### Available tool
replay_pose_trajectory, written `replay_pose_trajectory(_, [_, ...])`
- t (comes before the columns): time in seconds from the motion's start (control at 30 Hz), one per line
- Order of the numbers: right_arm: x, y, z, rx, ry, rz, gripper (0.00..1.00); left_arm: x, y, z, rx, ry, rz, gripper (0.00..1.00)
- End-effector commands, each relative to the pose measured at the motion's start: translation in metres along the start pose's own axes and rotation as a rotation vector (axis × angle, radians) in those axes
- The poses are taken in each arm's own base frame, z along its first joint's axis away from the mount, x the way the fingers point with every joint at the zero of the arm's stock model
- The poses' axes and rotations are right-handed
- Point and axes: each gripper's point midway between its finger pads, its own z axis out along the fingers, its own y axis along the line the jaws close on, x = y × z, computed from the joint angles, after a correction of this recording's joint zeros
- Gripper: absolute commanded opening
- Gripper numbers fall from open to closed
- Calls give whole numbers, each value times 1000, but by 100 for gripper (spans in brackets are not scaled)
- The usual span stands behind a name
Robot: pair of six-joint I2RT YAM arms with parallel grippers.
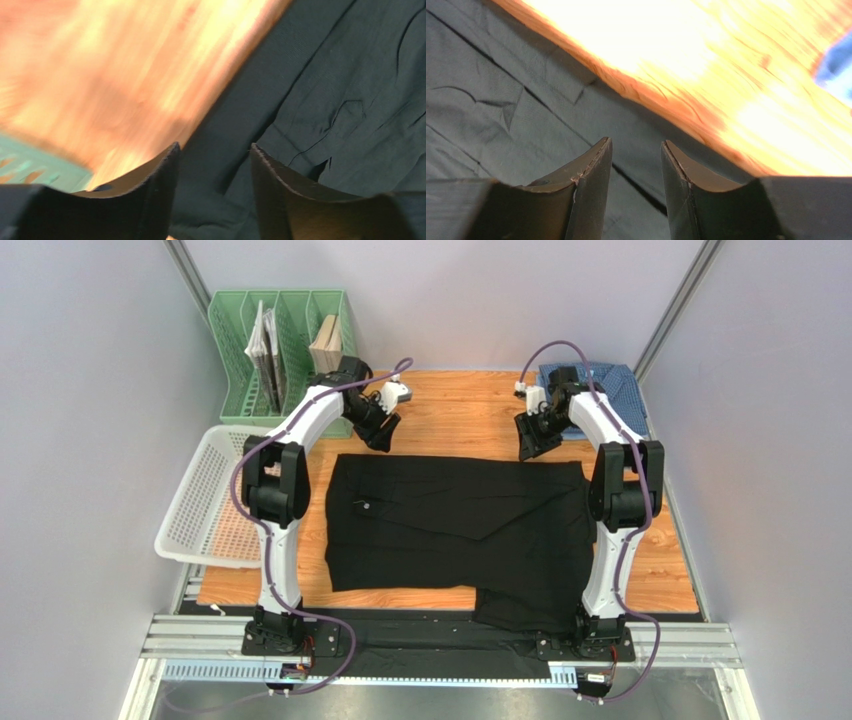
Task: Fold and stack the long sleeve shirts
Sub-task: Fold the shirt
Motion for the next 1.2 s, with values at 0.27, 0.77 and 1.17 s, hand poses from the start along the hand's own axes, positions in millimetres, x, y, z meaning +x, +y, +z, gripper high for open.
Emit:
replay_pose_trajectory(0.27, [-10, -36, 46, 87, 5, -4, 32, 18, 11, 45, -3, 167, -39, 51])
replay_pose_trajectory(0.77, [-45, -36, 3, 185, -109, 11, 24, -3, 32, 33, -66, 81, -154, 32])
replay_pose_trajectory(1.17, [-55, 90, 7, -143, -127, -98, 24, -33, -28, -32, 33, -83, -176, 53])
